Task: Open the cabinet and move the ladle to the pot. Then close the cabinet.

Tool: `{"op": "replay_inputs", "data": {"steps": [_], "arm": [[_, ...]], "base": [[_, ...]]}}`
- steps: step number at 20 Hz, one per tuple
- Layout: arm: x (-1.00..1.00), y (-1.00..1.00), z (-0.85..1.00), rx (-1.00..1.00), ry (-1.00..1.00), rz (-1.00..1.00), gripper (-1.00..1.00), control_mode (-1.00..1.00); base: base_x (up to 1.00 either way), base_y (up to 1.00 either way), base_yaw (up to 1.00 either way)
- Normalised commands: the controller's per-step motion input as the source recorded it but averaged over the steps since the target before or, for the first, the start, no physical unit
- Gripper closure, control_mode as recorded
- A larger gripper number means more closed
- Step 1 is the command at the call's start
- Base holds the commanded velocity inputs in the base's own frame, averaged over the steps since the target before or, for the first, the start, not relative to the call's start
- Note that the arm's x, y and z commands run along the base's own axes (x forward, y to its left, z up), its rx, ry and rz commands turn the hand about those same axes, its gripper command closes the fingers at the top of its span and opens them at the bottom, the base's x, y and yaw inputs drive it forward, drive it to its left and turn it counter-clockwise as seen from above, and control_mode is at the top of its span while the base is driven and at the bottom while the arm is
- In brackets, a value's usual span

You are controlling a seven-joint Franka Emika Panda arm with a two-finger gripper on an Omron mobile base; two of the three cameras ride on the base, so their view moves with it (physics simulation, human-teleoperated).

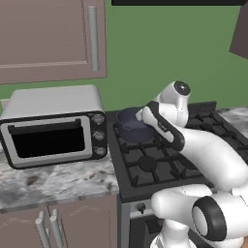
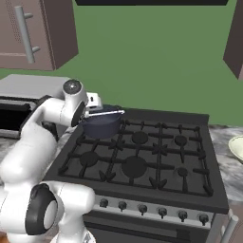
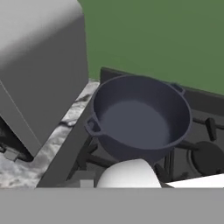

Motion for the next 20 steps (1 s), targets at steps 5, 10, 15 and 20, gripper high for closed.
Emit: {"op": "replay_inputs", "data": {"steps": [5,10,15,20], "arm": [[0.55,0.0,-0.36,0.0,0.08,0.0,1.0,-1.0],[0.56,0.0,-0.23,0.0,0.07,0.0,1.0,-1.0],[0.66,0.0,-0.17,0.0,0.07,0.0,1.0,-1.0],[0.59,0.0,-0.23,0.0,0.07,0.0,1.0,-1.0]], "base": [[0.0,0.0,0.0],[0.0,0.0,0.0],[0.0,0.0,0.0],[0.0,0.0,0.0]]}}
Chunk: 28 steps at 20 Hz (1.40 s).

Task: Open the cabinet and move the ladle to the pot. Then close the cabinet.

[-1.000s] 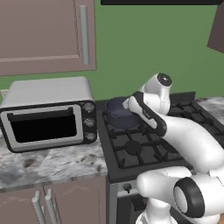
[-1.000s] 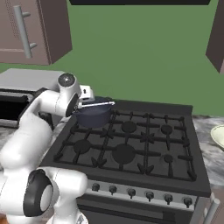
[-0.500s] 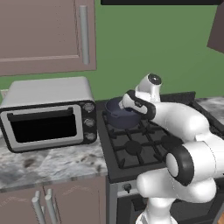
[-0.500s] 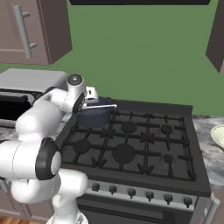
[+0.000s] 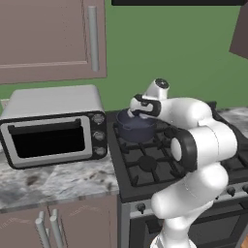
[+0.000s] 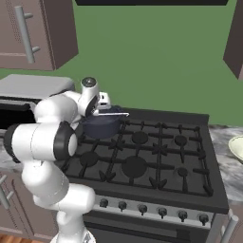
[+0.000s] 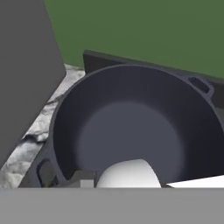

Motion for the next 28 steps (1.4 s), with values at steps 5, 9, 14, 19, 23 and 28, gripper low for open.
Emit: {"op": "replay_inputs", "data": {"steps": [5,9,14,19,23,28], "arm": [[0.54,0.0,-0.37,0.0,0.01,0.0,1.0,-1.0],[0.46,0.0,-0.43,-0.01,0.0,0.0,1.0,-1.0],[0.39,0.0,-0.42,-0.02,0.0,0.01,1.0,-1.0],[0.15,0.23,-0.35,-0.05,0.0,0.03,-1.0,-1.0],[-0.15,0.18,-0.12,-0.06,-0.03,0.01,-1.0,-1.0],[-0.45,0.0,0.0,-0.06,-0.07,0.0,-1.0,-1.0]], "base": [[0.0,0.0,0.0],[0.0,0.0,0.0],[0.0,0.0,0.0],[0.0,0.0,0.0],[0.0,0.0,0.0],[0.0,0.0,0.0]]}}
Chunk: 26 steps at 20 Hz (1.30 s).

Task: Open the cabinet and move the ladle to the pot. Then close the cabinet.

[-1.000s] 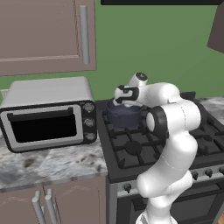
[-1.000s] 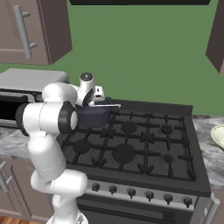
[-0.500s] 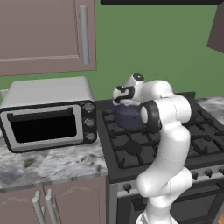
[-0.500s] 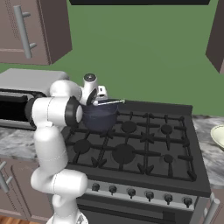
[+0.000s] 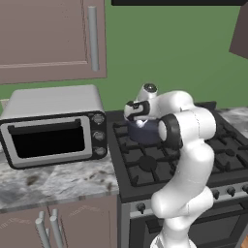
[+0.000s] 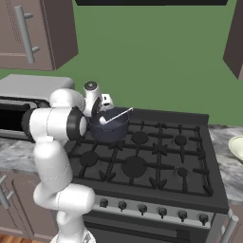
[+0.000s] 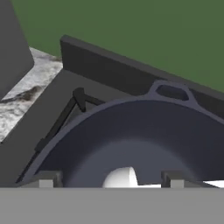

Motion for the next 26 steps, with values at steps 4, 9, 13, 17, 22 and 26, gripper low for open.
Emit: {"op": "replay_inputs", "data": {"steps": [4,9,13,17,22,26], "arm": [[-0.44,-0.04,0.01,-0.07,-0.08,0.0,-1.0,-1.0],[-0.68,-0.11,0.57,-0.03,-0.16,0.0,-1.0,-1.0],[-0.92,-0.04,1.0,0.0,-0.09,0.0,-1.0,-1.0],[-0.83,-0.15,1.0,0.0,-0.02,0.0,-1.0,-1.0],[-0.8,-0.22,1.0,0.02,0.0,-0.05,-1.0,-1.0],[-1.0,-0.26,0.83,0.04,0.0,-0.12,-1.0,-1.0]], "base": [[0.0,0.0,0.0],[0.0,0.0,0.0],[0.0,0.0,0.0],[0.0,0.0,0.0],[0.0,0.0,0.0],[0.0,0.0,0.0]]}}
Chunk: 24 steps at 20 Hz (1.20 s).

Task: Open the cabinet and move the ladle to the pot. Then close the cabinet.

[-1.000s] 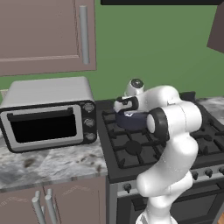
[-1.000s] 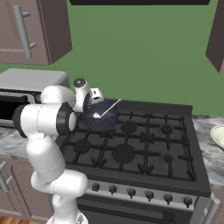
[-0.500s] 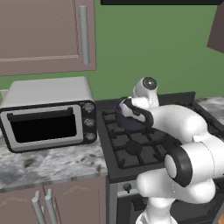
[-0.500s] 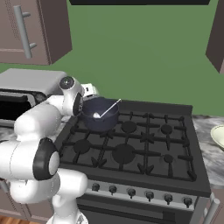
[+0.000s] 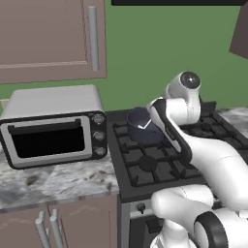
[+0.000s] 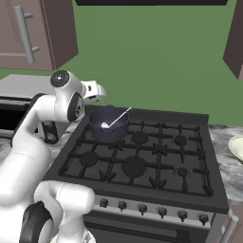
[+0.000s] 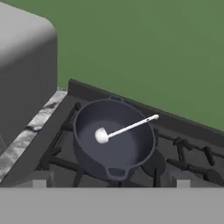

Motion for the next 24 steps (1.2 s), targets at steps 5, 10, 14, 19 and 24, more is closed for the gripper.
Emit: {"op": "replay_inputs", "data": {"steps": [5,10,14,19,24], "arm": [[-1.0,-0.06,0.2,0.06,0.02,-0.22,-1.0,-1.0],[-1.0,-0.02,0.01,0.06,0.04,-0.24,-1.0,-1.0],[-1.0,-0.06,-0.19,0.01,0.03,-0.23,-1.0,-1.0],[-0.55,0.0,-0.11,0.0,0.04,-0.14,-1.0,1.0],[0.0,0.0,0.0,0.0,0.0,0.0,-1.0,1.0]], "base": [[0.0,0.0,0.0],[0.0,0.0,0.0],[0.0,0.0,0.0],[-0.4,-0.02,-0.1],[-1.0,-0.83,-0.12]]}}
